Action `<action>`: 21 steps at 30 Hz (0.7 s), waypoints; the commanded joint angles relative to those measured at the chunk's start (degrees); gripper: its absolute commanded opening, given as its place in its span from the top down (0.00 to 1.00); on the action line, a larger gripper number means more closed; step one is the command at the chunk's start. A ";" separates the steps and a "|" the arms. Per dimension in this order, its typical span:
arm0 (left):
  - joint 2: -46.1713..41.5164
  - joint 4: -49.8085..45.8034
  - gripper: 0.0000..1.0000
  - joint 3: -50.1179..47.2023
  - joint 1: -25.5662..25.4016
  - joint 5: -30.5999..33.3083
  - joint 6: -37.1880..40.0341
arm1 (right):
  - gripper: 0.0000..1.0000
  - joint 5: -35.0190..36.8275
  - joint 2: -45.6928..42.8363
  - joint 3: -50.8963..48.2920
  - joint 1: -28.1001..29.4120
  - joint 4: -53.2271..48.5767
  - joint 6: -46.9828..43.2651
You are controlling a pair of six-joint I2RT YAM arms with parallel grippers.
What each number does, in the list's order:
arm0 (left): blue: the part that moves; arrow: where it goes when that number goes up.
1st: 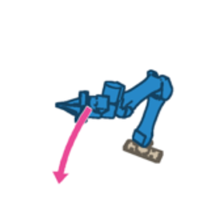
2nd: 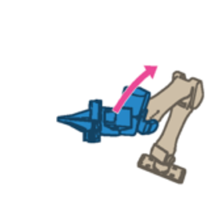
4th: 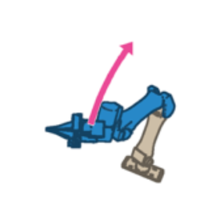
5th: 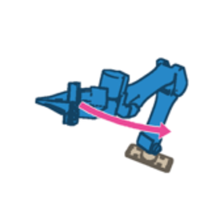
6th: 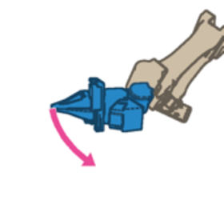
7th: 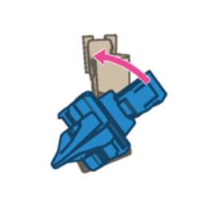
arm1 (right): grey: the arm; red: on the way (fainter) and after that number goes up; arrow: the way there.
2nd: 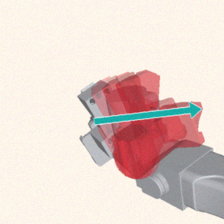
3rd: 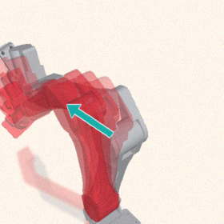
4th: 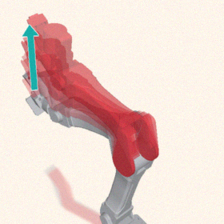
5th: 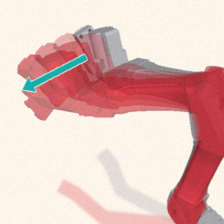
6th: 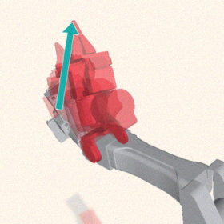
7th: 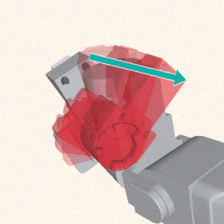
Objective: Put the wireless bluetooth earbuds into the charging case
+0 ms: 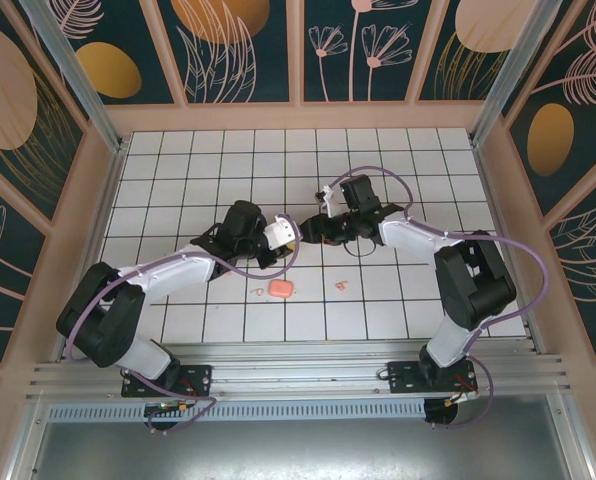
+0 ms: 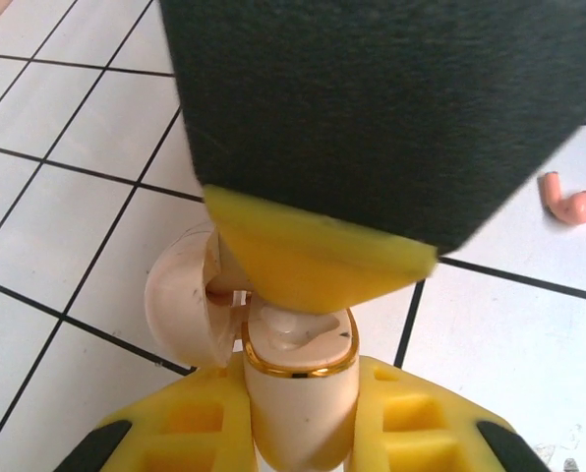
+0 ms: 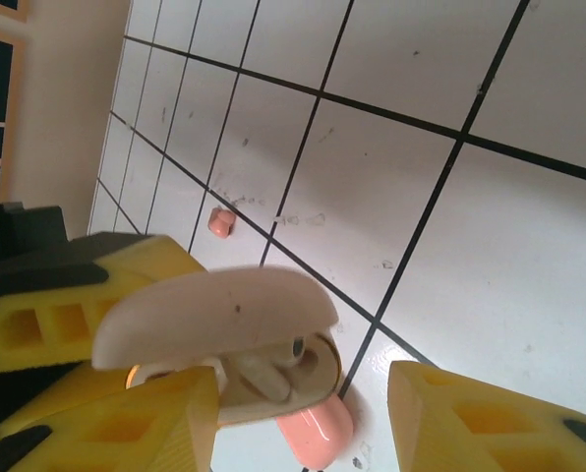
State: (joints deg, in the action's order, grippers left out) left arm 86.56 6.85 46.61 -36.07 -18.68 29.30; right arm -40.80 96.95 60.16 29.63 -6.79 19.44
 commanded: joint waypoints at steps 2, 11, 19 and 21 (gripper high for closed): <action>-2.60 4.82 0.97 -0.88 -0.32 -4.90 -1.77 | 0.53 -0.34 0.87 1.72 -0.01 3.54 -0.81; -4.10 5.78 0.97 -1.52 -0.33 -5.70 -2.40 | 0.69 0.04 0.75 0.70 -0.18 4.79 -0.55; -3.92 4.15 0.97 -1.17 -0.36 -2.70 -1.88 | 0.78 1.03 -2.07 -0.81 -0.62 2.47 -1.66; -4.01 4.19 0.97 -1.23 -0.34 -2.34 -1.96 | 0.79 0.90 -2.73 -1.24 -0.80 2.22 -1.85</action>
State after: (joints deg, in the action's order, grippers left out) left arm 84.99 8.56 45.19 -35.92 -19.09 27.38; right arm -42.50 96.33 60.07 29.56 -3.88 19.35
